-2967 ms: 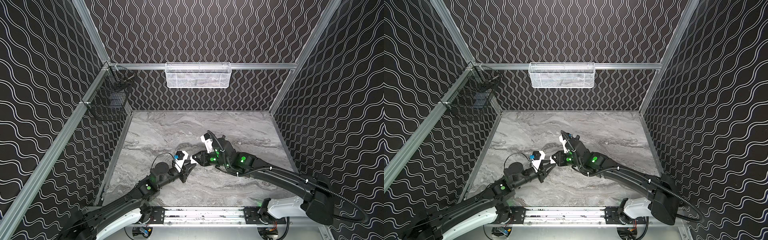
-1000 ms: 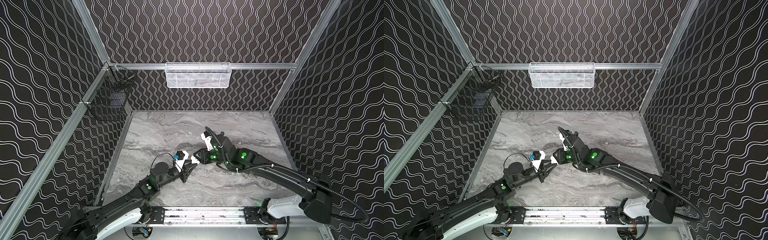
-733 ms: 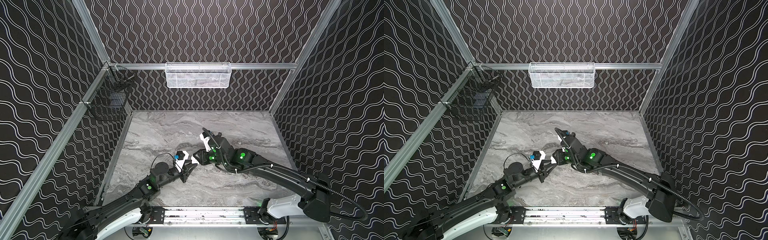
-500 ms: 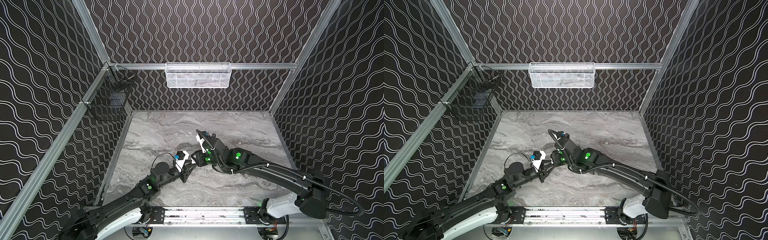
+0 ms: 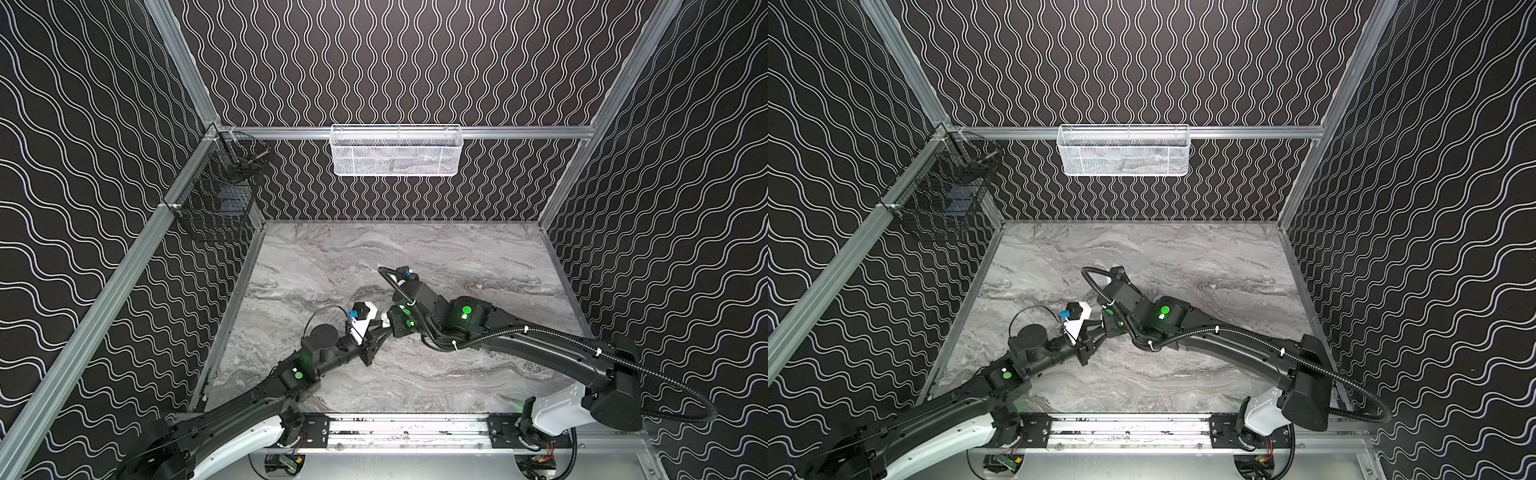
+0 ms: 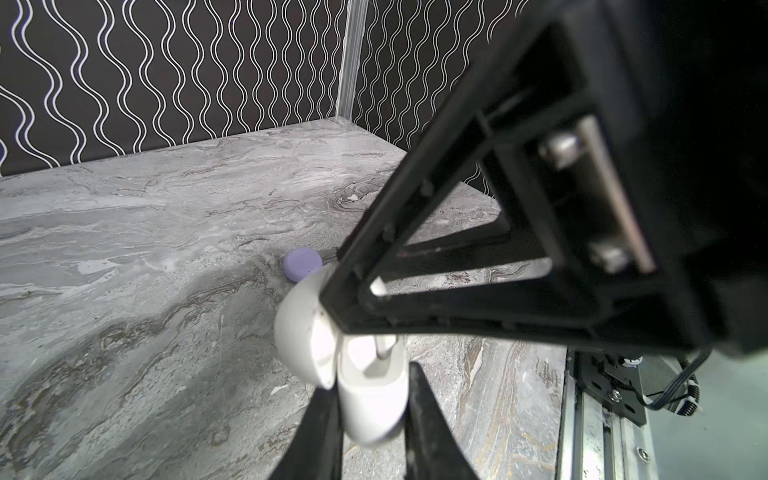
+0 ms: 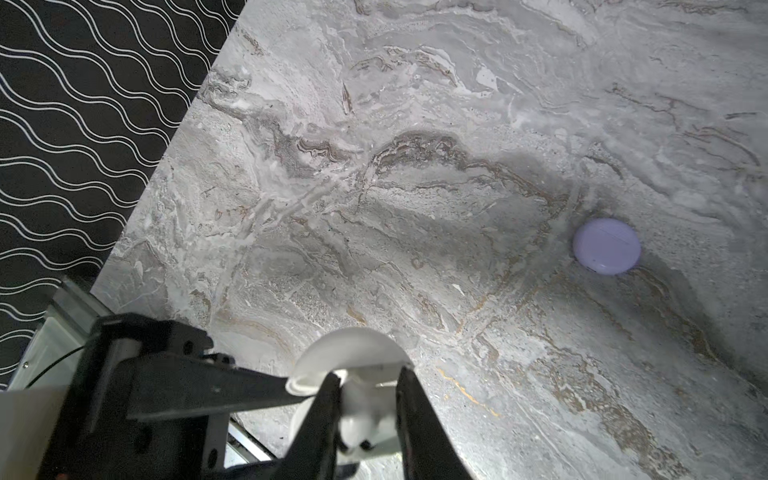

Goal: Insert the wireless bluetooth earbuds into the charging case

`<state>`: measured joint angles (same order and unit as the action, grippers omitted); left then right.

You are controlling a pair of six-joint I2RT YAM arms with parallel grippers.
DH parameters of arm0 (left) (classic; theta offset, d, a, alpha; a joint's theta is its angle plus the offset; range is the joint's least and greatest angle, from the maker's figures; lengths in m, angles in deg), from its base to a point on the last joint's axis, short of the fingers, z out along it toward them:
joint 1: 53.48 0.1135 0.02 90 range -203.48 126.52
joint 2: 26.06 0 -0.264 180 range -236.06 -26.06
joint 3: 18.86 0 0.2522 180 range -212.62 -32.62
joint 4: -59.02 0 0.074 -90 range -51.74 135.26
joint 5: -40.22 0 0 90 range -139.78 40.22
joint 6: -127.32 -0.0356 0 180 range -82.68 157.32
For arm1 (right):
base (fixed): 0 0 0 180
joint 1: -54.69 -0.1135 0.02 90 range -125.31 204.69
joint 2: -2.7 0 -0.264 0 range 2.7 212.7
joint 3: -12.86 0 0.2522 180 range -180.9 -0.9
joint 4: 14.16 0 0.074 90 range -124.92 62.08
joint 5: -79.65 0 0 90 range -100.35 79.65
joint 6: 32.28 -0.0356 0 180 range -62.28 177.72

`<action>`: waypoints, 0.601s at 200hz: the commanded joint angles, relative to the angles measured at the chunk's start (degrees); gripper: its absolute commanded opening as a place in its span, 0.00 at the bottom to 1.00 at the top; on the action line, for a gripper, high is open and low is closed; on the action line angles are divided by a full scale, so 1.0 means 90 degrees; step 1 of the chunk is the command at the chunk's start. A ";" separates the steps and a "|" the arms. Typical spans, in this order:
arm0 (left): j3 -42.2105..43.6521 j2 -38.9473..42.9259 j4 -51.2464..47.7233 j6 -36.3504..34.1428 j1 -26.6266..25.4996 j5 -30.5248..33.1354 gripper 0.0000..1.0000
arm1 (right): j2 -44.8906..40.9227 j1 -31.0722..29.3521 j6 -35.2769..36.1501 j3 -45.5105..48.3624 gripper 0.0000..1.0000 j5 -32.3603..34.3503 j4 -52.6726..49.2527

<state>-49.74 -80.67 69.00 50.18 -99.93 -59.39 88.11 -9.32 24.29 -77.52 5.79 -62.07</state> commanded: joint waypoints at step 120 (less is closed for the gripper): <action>-0.0001 -0.0024 0.0530 -0.0161 0.0003 -0.0236 0.20 | -0.0193 -0.0137 0.0650 0.0144 0.16 -0.0425 0.0243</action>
<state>-49.74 -80.83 69.18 50.18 -99.93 -60.76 86.65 -10.28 28.58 -76.27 4.72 -61.29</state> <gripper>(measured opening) 0.229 0.168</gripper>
